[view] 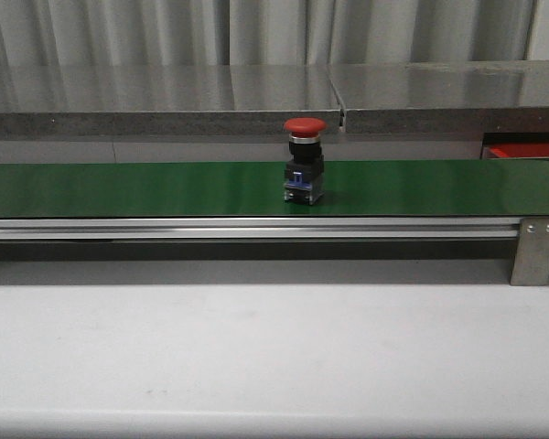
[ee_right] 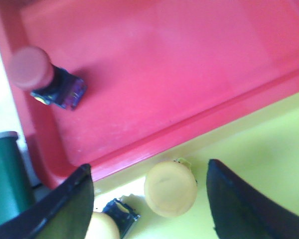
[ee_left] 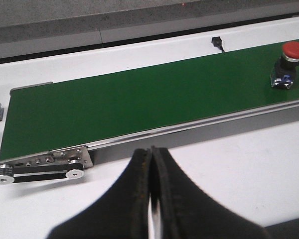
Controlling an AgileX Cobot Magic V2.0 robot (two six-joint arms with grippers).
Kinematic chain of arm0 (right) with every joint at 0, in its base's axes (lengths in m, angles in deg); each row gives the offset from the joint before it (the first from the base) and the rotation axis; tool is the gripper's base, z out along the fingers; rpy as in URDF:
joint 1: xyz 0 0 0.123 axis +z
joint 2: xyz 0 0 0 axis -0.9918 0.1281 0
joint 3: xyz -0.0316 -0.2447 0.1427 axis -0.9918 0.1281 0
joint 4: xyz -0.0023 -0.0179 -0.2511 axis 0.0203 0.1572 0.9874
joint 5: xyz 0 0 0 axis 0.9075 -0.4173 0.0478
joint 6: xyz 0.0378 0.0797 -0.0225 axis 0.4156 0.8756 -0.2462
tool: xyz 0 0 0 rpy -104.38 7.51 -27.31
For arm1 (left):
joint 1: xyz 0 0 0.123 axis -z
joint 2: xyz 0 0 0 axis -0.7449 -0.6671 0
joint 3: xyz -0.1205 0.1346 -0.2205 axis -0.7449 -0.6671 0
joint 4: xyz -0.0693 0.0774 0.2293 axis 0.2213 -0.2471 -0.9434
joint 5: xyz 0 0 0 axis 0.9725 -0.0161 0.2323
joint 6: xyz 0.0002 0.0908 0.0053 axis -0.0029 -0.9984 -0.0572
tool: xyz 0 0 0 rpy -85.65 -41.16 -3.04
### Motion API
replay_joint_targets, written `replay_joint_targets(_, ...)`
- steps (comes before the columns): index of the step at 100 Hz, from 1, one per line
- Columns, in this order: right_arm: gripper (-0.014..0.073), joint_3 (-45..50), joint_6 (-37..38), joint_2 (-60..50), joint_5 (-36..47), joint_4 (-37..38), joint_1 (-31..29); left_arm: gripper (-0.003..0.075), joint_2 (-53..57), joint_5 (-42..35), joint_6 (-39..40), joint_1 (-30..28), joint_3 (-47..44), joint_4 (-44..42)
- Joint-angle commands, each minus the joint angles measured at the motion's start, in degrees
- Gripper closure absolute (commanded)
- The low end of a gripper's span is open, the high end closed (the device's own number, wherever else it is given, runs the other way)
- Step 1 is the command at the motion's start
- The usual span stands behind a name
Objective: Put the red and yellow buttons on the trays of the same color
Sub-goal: 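Carry the yellow button into the yellow tray and open the right gripper, then lower the right gripper onto the red button on the belt and grasp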
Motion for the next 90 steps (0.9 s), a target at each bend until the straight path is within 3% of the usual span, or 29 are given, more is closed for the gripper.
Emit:
replay_joint_targets(1, 0.0103, -1.49, -1.27, -5.45, 0.93, -0.36, 0.68, 0.0741, -0.06, -3.76, 0.62, 0.38, 1.55, 0.67)
replay_joint_targets(30, 0.0103, -1.49, -6.64, -9.82, -5.85, -0.22, 6.77, 0.0741, -0.06, -3.76, 0.62, 0.38, 1.55, 0.67)
replay_joint_targets(90, 0.0103, -5.78, -14.40, -7.33, -18.39, 0.70, 24.41, 0.0741, -0.06, -3.76, 0.62, 0.38, 1.55, 0.67)
